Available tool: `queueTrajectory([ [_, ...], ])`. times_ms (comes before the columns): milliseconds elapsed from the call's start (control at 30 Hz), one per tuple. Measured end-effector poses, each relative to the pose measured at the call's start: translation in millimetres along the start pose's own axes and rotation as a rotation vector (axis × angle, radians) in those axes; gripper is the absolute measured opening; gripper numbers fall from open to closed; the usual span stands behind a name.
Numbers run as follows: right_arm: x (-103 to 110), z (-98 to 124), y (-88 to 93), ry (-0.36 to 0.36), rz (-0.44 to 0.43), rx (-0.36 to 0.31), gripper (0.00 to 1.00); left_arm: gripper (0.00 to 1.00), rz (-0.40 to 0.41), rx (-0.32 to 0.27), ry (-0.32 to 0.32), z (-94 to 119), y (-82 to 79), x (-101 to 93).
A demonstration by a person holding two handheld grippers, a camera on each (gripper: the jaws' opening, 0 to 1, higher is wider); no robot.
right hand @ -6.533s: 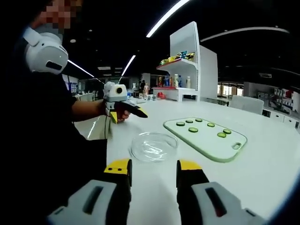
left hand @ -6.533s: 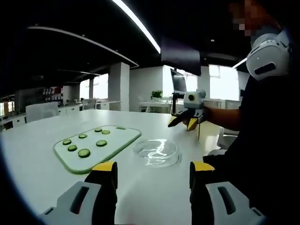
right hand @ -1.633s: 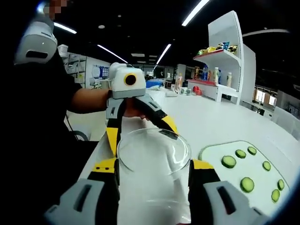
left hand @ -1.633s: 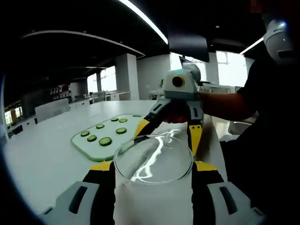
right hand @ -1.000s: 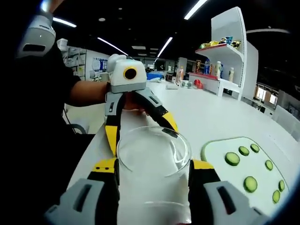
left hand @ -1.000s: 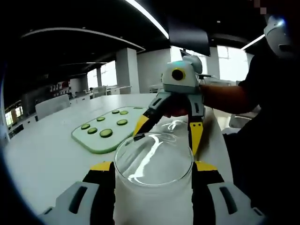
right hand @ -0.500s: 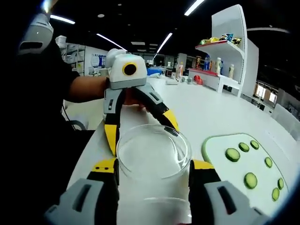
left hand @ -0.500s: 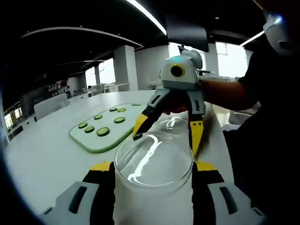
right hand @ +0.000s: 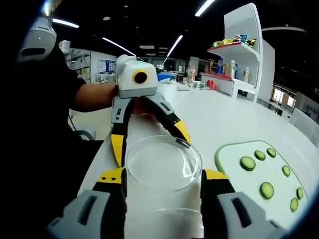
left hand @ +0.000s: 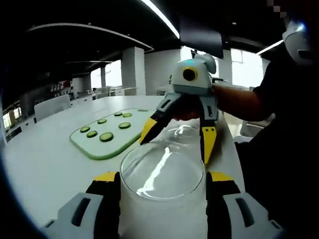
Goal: Open the petri dish lid, add cucumber slices into the petri dish, and close the lid
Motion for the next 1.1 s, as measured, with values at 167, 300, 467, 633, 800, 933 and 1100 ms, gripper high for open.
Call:
queueTrajectory([
  [167, -3.6, 7.3, -1.2, 0.015, 0.005, 0.000, 0.59, 0.70, 0.019, -0.035, -0.028, 4.3, -3.6, 2.0],
  [300, -4.5, 11.4, -4.9, 0.027, 0.005, -0.015, 0.58, 0.70, 0.045, -0.087, -0.054, 9.5, -10.0, 2.8],
  [467, -0.1, 18.5, -10.2, 0.051, 0.003, -0.033, 0.56, 0.68, 0.057, -0.119, -0.083, 15.0, -15.4, 0.5],
  [633, -8.2, 34.3, -11.7, 0.103, -0.018, -0.059, 0.52, 0.68, 0.048, -0.124, -0.106, 24.0, -20.8, -2.7],
  [800, -10.8, 47.1, -9.6, 0.142, -0.028, -0.050, 0.48, 0.68, 0.048, -0.115, -0.144, 30.2, -23.8, 0.1],
  [933, -13.4, 60.3, -7.1, 0.177, -0.028, -0.042, 0.48, 0.70, 0.057, -0.110, -0.172, 34.7, -26.4, -0.6],
  [1100, -18.7, 77.6, -0.4, 0.230, -0.057, -0.035, 0.48, 0.72, 0.060, -0.126, -0.196, 41.4, -37.9, -8.1],
])
Point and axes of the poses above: the point that each gripper's makers call its tool centre point, and the gripper's own axes: z roughly backward along the fingers, x roughly to its left, y roughly out of its underside, the point moved 4 cm from there along z, roughly backward along the fingers
